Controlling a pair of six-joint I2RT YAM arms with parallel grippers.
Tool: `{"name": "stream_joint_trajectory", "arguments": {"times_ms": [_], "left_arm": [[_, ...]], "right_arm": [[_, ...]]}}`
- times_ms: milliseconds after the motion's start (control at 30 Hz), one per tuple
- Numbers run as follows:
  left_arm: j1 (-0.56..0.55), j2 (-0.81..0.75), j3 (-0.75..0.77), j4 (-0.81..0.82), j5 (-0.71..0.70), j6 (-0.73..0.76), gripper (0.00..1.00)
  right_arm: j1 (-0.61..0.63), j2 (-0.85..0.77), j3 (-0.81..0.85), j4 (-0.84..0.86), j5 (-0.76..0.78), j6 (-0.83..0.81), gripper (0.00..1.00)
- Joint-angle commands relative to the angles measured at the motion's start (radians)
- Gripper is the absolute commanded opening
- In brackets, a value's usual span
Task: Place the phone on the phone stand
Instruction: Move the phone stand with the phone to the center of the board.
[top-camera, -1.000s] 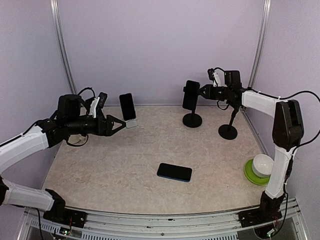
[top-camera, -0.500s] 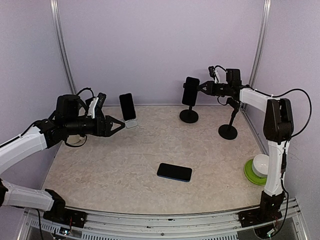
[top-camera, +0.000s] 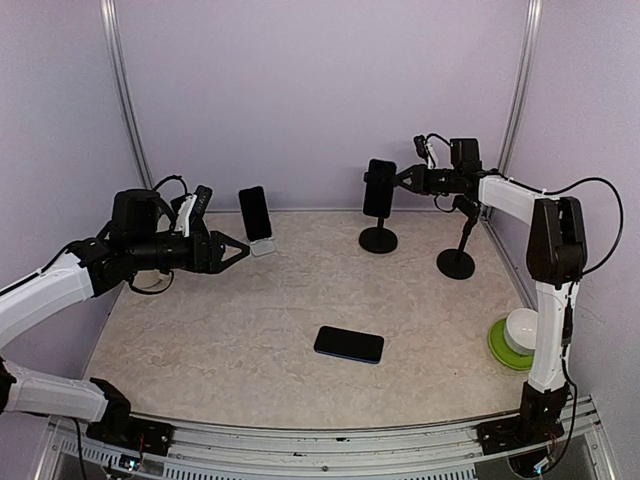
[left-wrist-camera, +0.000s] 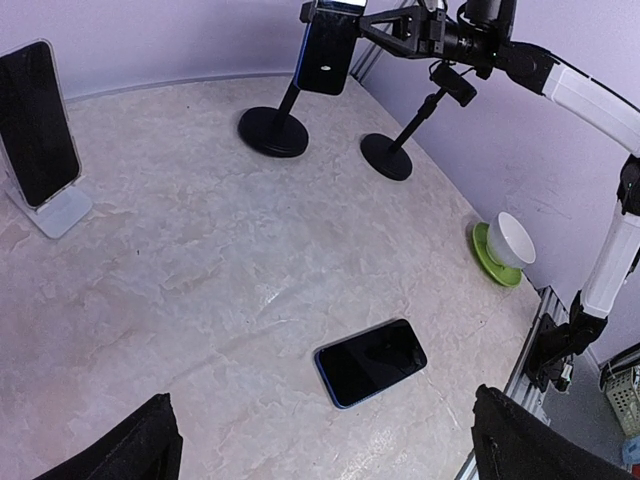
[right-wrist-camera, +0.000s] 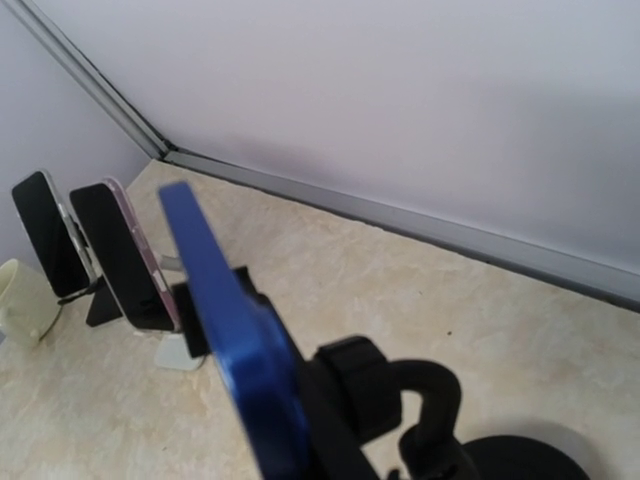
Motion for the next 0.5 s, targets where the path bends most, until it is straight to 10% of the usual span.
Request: {"name": "stream_joint_trajectory", "arguments": {"times_ms": [0, 467], "left_arm": [[0.008, -0.019, -0.011, 0.023, 0.007, -0.003, 0.99], [0.009, -0.019, -0.016, 0.032, 0.011, -0.011, 0.99]], "right_arm": [[-0.003, -0.02, 0.035, 0.097, -0.029, -0.024, 0.0], [0.013, -0.029, -0.007, 0.106, -0.003, -0.091, 0.0]]}}
